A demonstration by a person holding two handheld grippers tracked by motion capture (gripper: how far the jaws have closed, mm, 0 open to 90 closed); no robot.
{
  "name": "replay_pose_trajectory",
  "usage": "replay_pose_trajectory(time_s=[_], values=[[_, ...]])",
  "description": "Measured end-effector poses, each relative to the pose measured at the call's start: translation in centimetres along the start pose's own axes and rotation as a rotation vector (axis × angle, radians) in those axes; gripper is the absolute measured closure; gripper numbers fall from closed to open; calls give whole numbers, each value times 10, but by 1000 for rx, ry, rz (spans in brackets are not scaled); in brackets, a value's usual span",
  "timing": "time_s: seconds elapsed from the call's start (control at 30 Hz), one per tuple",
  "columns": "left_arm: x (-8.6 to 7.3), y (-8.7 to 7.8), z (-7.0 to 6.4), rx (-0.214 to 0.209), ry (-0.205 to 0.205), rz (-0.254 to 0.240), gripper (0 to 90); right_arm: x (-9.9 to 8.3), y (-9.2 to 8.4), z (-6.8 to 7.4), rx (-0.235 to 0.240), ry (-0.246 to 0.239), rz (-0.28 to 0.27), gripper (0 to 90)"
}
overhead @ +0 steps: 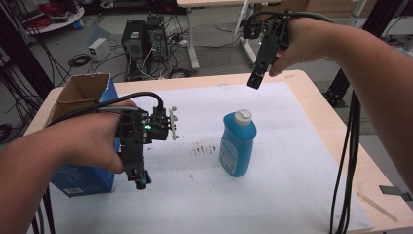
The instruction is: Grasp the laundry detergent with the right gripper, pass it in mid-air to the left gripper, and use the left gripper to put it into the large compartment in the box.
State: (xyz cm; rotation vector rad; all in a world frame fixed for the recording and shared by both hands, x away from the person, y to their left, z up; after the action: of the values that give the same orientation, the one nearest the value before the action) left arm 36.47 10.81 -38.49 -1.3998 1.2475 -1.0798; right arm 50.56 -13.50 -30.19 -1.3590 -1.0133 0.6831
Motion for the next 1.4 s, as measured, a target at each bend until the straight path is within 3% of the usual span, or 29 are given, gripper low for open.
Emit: replay_pose_trajectory(time_s=[0.07,0.1,0.27,0.53,0.8,0.9,1.1,1.2,1.4], values=[[-1,0,-1,5,0,1,18,-5,-2,5,10,22,-45,32],[-1,0,-1,2,0,0,18,-8,-3,11,25,50,-95,32],[-4,2,-2,9,-11,-1,17,-19,1,20,6,87,-137,32],[-11,5,0,18,-36,3,18,-52,0,34,9,173,-287,32],[-8,4,-3,24,-21,-3,17,-84,9,48,11,235,-315,32],[-8,3,-3,25,-23,-3,18,-86,13,59,11,229,-351,32],[-7,3,-2,28,-18,-5,18,-93,31,77,7,222,-354,32],[-8,2,-1,32,-22,-7,17,-100,44,91,-1,246,-413,32],[-9,1,0,34,-21,-8,18,-106,64,101,-4,307,-471,31]])
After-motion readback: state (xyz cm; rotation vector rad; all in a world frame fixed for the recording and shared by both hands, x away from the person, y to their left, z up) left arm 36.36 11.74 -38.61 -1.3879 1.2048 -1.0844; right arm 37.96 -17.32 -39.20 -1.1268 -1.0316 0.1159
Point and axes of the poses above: each handheld gripper's, and its own axes: y roughly forward along the jaws, x roughly out of its top, z roughly to its left, the point moved 9 cm from there along y, roughly forward along the jaws, and after that the axes turned 6 degrees about -x, right-handed, at the moved point
